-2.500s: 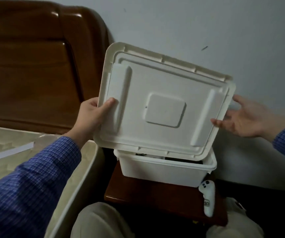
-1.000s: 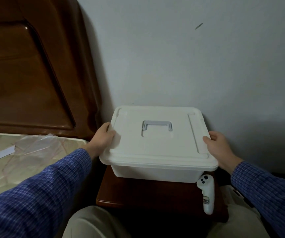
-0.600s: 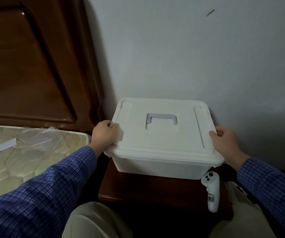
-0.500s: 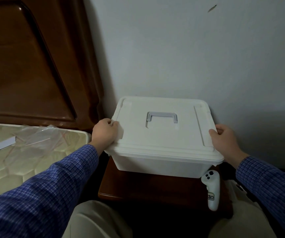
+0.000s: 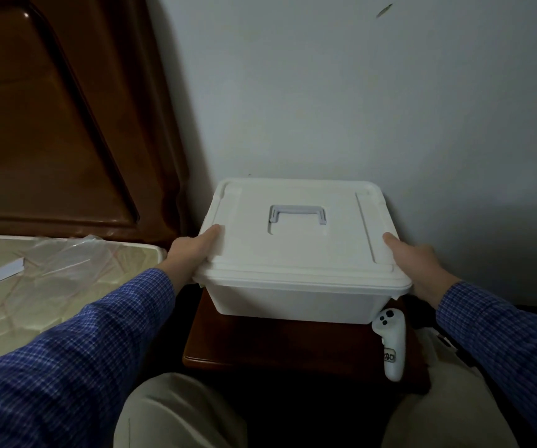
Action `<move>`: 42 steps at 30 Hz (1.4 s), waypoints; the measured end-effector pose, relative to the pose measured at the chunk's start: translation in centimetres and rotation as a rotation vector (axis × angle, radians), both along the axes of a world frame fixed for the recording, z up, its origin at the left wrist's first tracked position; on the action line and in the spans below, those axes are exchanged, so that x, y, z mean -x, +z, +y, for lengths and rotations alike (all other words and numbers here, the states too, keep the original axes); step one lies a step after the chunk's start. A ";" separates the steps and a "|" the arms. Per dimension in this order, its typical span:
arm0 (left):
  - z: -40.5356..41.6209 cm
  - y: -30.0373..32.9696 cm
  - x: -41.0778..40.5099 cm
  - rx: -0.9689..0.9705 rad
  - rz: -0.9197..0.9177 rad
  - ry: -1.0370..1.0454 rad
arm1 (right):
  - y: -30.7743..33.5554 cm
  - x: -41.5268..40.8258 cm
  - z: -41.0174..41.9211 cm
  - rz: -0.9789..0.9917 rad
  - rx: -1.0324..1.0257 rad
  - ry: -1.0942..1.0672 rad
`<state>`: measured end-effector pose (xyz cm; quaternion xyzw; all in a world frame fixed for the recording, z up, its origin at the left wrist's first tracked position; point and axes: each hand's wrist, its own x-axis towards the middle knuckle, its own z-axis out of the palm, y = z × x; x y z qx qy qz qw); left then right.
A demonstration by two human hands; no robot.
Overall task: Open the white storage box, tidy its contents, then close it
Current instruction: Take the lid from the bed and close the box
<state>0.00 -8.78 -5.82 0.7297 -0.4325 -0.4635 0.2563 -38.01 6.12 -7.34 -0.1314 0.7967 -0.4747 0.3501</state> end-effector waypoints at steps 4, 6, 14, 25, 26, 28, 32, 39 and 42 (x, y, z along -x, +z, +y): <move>0.6 -0.6 -0.1 0.140 -0.019 0.009 | -0.2 -0.3 0.3 0.092 0.101 -0.018; 1.0 -0.5 -0.1 0.249 -0.117 -0.023 | -0.1 -0.7 0.6 0.202 0.145 -0.015; 1.0 -0.9 0.2 0.371 -0.269 -0.198 | 0.4 -1.2 1.1 0.438 0.172 0.137; 0.7 -1.4 -0.2 0.496 -0.375 -0.226 | 0.9 -1.3 1.3 0.538 0.181 0.186; 0.6 -1.4 -0.2 0.501 -0.384 -0.229 | 0.9 -1.3 1.3 0.547 0.184 0.187; 0.5 -1.4 -0.2 0.495 -0.388 -0.224 | 0.9 -1.3 1.3 0.571 0.185 0.191; 0.8 -1.3 0.3 0.482 -0.347 -0.190 | 0.5 -1.1 1.2 0.588 0.168 0.213; 2.9 -1.4 0.4 0.308 -0.004 -0.030 | 1.0 -1.0 0.7 0.624 0.050 0.296; 5.1 -1.5 0.3 0.293 0.095 -0.015 | 1.1 -1.8 1.5 0.618 0.022 0.319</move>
